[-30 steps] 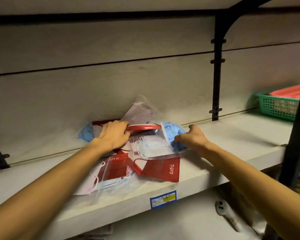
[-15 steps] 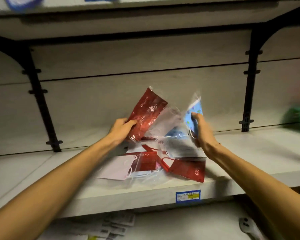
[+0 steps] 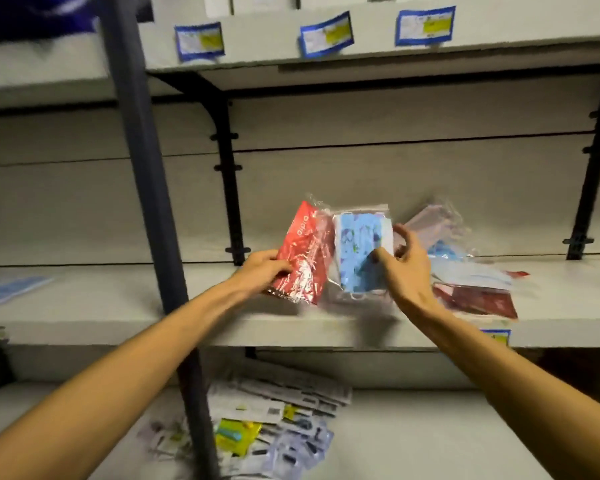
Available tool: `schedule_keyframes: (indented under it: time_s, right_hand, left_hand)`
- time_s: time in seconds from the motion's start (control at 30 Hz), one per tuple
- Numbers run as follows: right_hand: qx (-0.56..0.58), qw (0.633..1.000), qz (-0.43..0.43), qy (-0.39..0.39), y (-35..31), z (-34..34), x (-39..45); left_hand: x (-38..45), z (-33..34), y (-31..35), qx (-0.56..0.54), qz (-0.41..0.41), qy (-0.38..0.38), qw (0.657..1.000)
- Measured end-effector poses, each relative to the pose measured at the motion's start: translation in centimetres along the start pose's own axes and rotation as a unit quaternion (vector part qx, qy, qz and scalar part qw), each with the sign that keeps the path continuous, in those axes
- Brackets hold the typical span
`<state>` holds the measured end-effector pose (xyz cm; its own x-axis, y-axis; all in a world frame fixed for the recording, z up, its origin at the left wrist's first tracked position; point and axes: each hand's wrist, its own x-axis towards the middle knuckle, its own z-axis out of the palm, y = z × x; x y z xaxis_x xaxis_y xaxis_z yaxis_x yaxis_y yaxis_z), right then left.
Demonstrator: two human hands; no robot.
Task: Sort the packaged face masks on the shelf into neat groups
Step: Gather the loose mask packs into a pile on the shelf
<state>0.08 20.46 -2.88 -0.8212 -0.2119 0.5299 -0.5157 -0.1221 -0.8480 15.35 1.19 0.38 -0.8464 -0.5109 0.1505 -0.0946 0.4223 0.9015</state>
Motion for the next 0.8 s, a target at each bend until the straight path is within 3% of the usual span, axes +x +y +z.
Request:
schedule_keyframes:
  time_s: [0.3, 0.57, 0.8]
  right_hand:
    - [0.100, 0.994, 0.007, -0.032, -5.1, 11.5, -10.3]
    - [0.101, 0.984, 0.021, -0.148, -5.9, 26.8, -18.2]
    - [0.088, 0.978, 0.028, -0.185, -4.9, 38.3, -18.5]
  left_hand:
    - [-10.4, -12.2, -6.1, 0.009, 0.051, 0.011, 0.999]
    - [-13.2, -23.9, -13.3, -0.003, -0.010, 0.150, 0.989]
    - [-12.0, -34.7, -18.9, 0.023, -0.057, 0.212, 0.975]
